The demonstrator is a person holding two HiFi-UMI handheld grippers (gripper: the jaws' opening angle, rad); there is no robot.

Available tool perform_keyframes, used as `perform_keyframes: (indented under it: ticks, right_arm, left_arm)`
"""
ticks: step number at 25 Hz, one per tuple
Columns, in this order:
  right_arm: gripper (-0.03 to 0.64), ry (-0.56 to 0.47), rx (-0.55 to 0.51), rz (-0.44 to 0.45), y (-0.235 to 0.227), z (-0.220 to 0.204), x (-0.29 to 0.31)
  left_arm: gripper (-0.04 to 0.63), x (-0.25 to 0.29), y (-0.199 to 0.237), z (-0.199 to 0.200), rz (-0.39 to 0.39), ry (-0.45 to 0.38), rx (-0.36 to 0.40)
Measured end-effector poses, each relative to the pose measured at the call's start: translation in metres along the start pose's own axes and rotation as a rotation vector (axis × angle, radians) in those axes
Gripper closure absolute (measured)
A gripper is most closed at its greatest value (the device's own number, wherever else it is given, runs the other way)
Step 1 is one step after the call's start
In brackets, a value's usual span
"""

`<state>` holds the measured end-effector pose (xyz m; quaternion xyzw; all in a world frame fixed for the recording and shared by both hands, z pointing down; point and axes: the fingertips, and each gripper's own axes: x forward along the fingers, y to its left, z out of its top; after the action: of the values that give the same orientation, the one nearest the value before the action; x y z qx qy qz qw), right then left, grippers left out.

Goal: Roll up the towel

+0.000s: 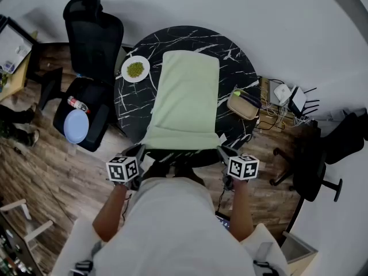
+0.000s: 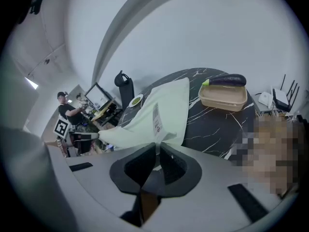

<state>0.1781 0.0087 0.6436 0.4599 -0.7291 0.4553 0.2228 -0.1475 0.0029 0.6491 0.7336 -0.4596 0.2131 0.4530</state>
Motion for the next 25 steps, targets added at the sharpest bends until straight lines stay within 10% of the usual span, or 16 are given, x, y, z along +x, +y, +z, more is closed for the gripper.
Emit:
perform_keyframes:
  ticks: [11, 25]
  right_arm:
    - [0.599, 0.161, 0.077, 0.031, 0.019, -0.075, -0.028]
    - [0.597, 0.170, 0.025, 0.003, -0.016, 0.005, 0.046]
  left_arm:
    - [0.577, -0.035, -0.002, -0.049, 0.005, 0.110, 0.121]
    - [0.577, 0.047, 0.026, 0.015, 0.080, 0.111, 0.071]
